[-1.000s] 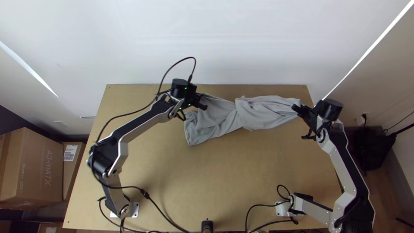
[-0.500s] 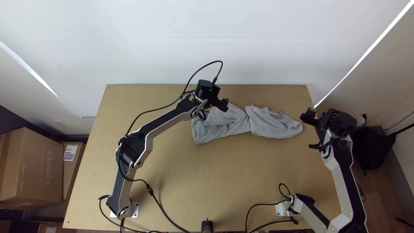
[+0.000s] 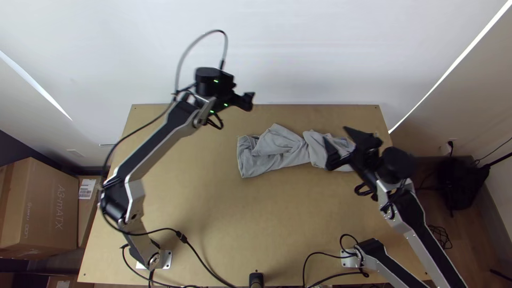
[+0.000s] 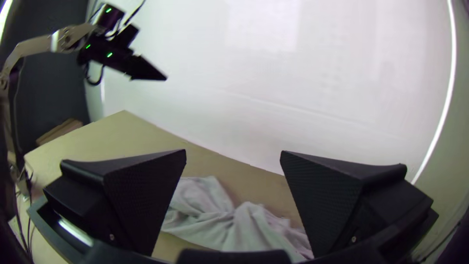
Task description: Fold the t-shirt
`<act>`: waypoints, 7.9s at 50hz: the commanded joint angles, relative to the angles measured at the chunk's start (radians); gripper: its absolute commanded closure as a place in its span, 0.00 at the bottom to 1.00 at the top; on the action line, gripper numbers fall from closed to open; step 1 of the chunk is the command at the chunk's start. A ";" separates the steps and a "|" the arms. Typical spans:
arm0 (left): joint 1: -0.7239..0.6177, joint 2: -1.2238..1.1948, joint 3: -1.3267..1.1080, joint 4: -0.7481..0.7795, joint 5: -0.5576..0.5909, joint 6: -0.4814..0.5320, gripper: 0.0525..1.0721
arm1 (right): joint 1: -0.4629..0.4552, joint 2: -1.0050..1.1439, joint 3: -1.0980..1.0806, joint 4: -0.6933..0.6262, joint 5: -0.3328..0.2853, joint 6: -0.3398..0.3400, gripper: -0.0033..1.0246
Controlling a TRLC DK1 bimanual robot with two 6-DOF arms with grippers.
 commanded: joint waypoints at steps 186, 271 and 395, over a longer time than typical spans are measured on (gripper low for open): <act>0.089 -0.621 -0.761 0.034 0.011 -0.042 0.04 | 0.261 0.846 0.427 0.368 0.209 0.173 0.97; -0.437 0.649 0.237 0.223 -0.124 -0.347 0.83 | -0.051 0.413 0.144 0.399 0.260 0.278 0.97; -0.325 -0.212 -0.479 -0.078 -0.043 -0.021 0.05 | -0.210 0.562 -0.064 0.575 0.234 0.382 0.97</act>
